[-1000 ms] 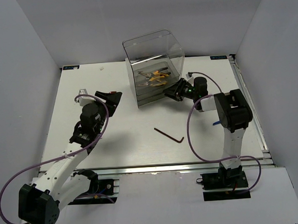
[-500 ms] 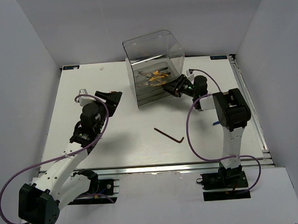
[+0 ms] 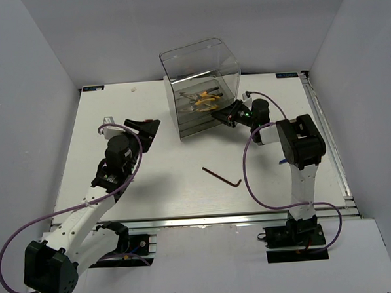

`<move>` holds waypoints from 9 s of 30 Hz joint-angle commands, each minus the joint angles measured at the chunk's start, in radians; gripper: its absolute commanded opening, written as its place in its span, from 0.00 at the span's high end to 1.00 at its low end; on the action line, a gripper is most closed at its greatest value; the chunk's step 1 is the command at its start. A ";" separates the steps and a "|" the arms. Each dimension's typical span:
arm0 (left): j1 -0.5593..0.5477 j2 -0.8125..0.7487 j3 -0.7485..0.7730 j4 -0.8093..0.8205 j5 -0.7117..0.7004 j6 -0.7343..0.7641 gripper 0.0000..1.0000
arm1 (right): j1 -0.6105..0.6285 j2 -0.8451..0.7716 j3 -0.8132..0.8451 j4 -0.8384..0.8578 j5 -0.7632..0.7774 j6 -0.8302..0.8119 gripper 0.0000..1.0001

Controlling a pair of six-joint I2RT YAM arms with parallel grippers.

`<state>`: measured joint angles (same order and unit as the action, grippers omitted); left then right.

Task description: Sort the tools into containers

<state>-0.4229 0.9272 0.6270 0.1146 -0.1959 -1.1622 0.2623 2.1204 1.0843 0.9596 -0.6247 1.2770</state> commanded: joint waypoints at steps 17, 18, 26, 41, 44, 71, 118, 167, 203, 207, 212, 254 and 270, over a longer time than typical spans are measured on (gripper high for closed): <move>0.000 -0.042 -0.035 0.022 -0.008 0.007 0.28 | -0.008 -0.102 -0.153 0.111 -0.012 -0.031 1.00; -0.001 -0.044 -0.035 0.020 -0.007 0.009 0.28 | -0.008 -0.114 -0.171 0.111 -0.016 -0.034 1.00; 0.001 -0.051 -0.036 0.000 -0.005 0.033 0.28 | -0.028 -0.255 -0.392 0.104 -0.056 -0.076 1.00; 0.004 -0.011 0.042 -0.179 -0.011 0.154 0.28 | -0.057 -0.353 -0.437 -0.016 -0.085 -0.208 0.68; 0.007 0.027 0.086 -0.242 -0.016 0.191 0.28 | -0.061 -0.372 -0.426 -0.056 -0.105 -0.255 0.56; 0.254 0.271 0.162 -0.395 0.173 0.467 0.29 | 0.173 -0.752 -0.040 -1.713 0.138 -1.978 0.43; 0.254 0.042 0.053 -0.484 0.098 0.440 0.29 | 0.588 -0.387 -0.233 -1.326 0.664 -1.535 1.00; 0.254 0.084 0.132 -0.527 0.118 0.536 0.29 | 0.374 -0.269 0.440 -1.369 0.516 -2.489 0.67; 0.280 1.116 0.970 -0.799 0.121 1.121 0.35 | -0.067 -0.863 0.052 -1.569 -0.213 -2.207 0.33; 0.302 1.160 0.990 -0.779 0.158 1.099 0.37 | -0.097 -0.861 0.052 -1.578 -0.219 -2.204 0.33; 0.306 1.202 0.979 -0.767 0.177 1.093 0.40 | -0.115 -0.856 0.052 -1.595 -0.221 -2.194 0.32; -0.088 0.061 0.171 -0.411 0.014 0.782 1.00 | -0.149 -1.023 0.019 -1.388 -0.119 -2.130 0.37; -0.531 0.456 0.595 -0.556 -0.106 1.071 1.00 | -0.153 -1.093 -0.129 -1.317 -0.185 -2.071 1.00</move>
<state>-0.9493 1.3102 1.1191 -0.3962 -0.2668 -0.2344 0.1169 1.0813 0.9657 -0.3916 -0.7883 -0.7898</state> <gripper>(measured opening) 0.156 0.005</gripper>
